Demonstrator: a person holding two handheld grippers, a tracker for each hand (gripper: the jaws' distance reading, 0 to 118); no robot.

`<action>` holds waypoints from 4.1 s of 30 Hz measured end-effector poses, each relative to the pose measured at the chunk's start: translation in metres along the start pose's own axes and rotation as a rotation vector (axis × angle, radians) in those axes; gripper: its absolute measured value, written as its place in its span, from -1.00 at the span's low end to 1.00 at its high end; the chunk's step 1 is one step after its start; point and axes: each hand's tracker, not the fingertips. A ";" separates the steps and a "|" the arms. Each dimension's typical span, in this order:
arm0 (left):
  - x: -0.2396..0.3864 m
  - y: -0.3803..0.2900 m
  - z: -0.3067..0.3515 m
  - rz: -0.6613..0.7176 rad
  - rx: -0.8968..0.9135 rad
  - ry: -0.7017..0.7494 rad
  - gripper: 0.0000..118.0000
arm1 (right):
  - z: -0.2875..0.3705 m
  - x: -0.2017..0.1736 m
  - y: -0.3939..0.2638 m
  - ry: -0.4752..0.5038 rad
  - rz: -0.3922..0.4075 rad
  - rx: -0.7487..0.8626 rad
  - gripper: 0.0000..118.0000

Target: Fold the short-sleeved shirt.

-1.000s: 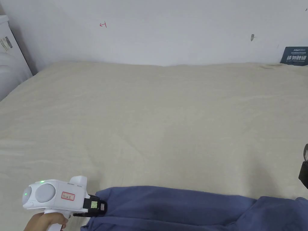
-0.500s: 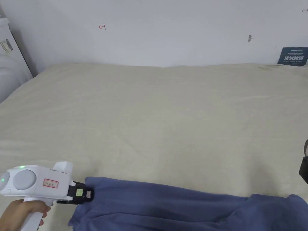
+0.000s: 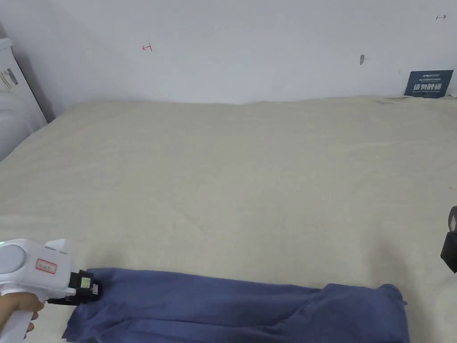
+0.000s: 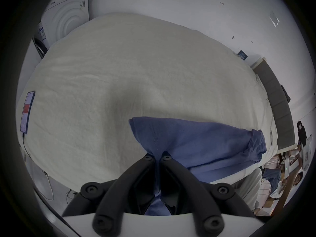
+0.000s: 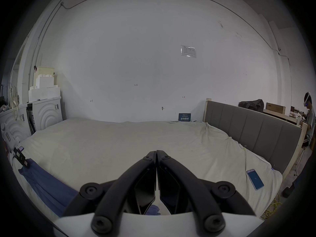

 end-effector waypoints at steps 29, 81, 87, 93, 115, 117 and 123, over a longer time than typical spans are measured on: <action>0.294 -0.043 -0.115 -0.320 -0.187 -0.252 -0.97 | 0.022 0.047 -0.012 -0.019 0.001 -0.008 -0.99; 0.252 -0.125 -0.131 -0.286 0.291 -0.153 -1.00 | 0.021 0.046 -0.012 -0.017 -0.024 -0.043 -0.99; 0.279 -0.134 -0.143 -0.305 0.285 -0.165 -1.00 | 0.023 0.053 -0.012 -0.032 -0.027 -0.049 -0.99; 0.303 -0.136 -0.138 -0.354 0.296 -0.203 -1.00 | 0.024 0.058 -0.012 -0.041 -0.027 -0.048 -0.99; 0.245 -0.081 -0.055 -0.316 0.324 -0.418 -1.00 | 0.024 0.050 -0.005 -0.024 -0.019 -0.030 -0.99; 0.225 -0.070 -0.041 -0.282 0.315 -0.424 -1.00 | 0.024 0.047 -0.005 -0.017 -0.015 -0.029 -0.99; 0.162 -0.046 -0.028 -0.211 0.278 -0.432 -0.99 | 0.022 0.040 -0.003 -0.006 -0.010 -0.027 -0.99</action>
